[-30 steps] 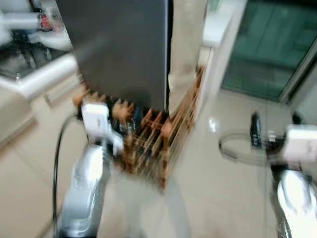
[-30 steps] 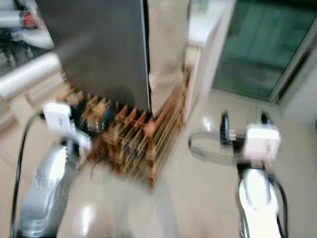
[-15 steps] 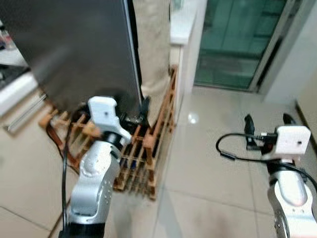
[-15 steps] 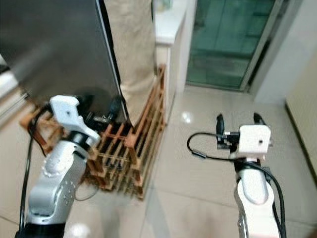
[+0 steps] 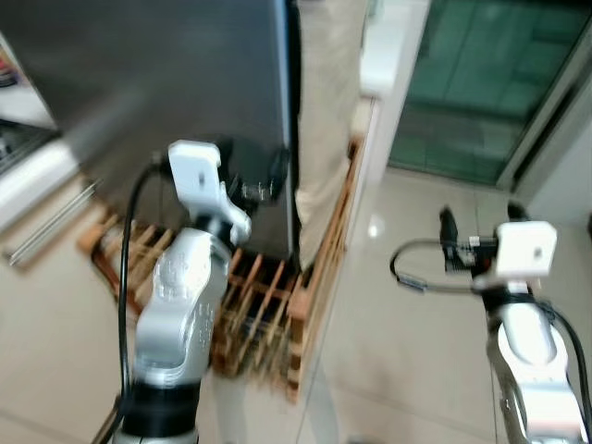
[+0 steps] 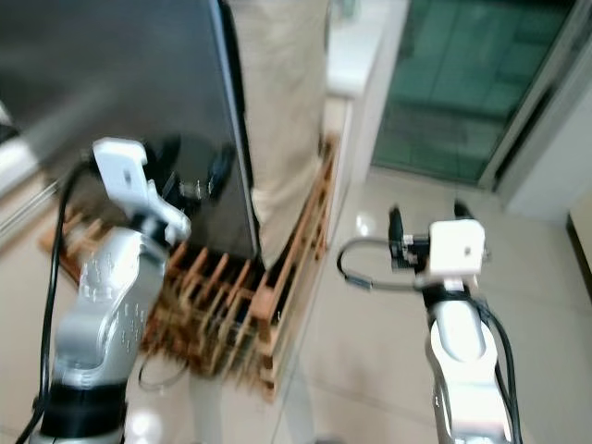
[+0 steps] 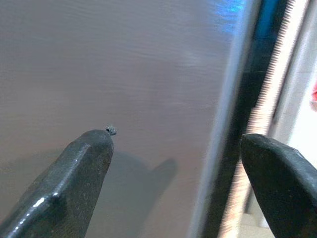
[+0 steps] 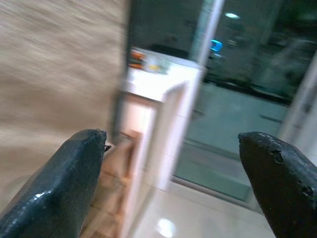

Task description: Restocking fridge

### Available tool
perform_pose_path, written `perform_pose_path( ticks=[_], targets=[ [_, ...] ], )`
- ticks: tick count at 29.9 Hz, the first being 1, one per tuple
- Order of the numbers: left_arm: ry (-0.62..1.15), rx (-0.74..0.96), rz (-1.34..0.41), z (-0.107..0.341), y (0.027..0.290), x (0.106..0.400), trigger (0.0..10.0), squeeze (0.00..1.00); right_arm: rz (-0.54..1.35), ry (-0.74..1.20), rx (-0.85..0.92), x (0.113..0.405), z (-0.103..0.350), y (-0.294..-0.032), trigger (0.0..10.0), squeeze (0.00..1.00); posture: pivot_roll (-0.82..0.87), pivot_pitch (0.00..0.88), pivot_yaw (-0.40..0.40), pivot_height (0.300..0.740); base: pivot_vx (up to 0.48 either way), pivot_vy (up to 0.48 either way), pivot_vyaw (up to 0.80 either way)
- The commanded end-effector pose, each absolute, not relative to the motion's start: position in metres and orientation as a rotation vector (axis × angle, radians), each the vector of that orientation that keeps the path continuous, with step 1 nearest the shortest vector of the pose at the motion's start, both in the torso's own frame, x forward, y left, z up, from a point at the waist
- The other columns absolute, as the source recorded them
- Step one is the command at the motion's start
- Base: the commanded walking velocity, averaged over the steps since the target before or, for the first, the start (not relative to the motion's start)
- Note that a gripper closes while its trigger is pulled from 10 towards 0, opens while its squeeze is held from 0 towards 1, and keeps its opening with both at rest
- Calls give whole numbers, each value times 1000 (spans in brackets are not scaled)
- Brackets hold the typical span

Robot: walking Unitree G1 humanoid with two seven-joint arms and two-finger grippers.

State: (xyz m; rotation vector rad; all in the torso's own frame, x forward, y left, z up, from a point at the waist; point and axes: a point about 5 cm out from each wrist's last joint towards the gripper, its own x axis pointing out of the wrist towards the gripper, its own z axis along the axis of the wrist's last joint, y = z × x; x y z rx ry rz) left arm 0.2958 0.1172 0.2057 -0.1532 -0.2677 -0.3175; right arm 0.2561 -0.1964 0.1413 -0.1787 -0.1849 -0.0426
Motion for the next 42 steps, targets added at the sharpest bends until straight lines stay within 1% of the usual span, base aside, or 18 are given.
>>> perform_pose_path(
  ticks=[1,3,6,8,12,17,24,30,31,32,33,35,40,42],
  targets=[
    [-250,-149,-331,206,118,298,10000,0,-25,-179,-179,258,138,-192,10000,0,-91,0,11,740,0,0,0],
    [-248,-157,-358,209,112,300,10000,0,-25,-172,-176,261,137,-191,10000,0,-99,0,30,740,0,0,-631],
    [-248,-161,-378,211,108,301,10000,0,-31,-176,-176,263,137,-191,10000,0,-106,0,40,740,0,0,-788],
    [-238,-164,-389,209,107,301,10000,0,-38,-184,-183,263,137,-192,10000,0,-114,0,48,740,0,0,0],
    [-227,-167,-390,209,109,302,10000,0,-48,-186,-184,263,136,-194,10000,0,-121,0,60,740,0,0,0],
    [-234,-160,-347,213,122,307,10000,0,-38,-161,-188,260,130,-192,10000,0,-107,0,50,740,0,0,-320],
    [-215,-150,-316,212,122,314,10000,0,-27,-172,-182,264,130,-189,10000,0,-104,0,50,740,0,0,0],
    [-218,-197,-360,220,114,319,10000,0,-33,-185,-179,267,132,-187,10000,0,-120,0,69,740,0,0,0],
    [-208,-227,-412,220,106,318,10000,0,-42,-189,-177,266,131,-187,10000,0,-126,0,77,740,0,0,0],
    [-208,-227,-412,220,106,318,10000,0,-42,-189,-177,266,131,-187,10000,0,-126,0,77,740,0,0,0],
    [-204,-235,-461,221,99,315,10000,0,-49,-193,-175,266,131,-187,10000,0,-127,0,79,740,0,0,0],
    [-201,-231,-477,221,97,314,10000,0,-50,-192,-174,266,131,-187,10000,0,-124,0,80,740,0,0,0],
    [-173,-205,-484,214,97,312,10000,0,-50,-169,-176,265,126,-187,10000,0,-114,0,81,740,0,0,-800],
    [-174,-203,-483,215,98,312,10000,0,-51,-175,-172,265,126,-187,10000,0,-109,0,83,740,0,0,0]
  ],
)
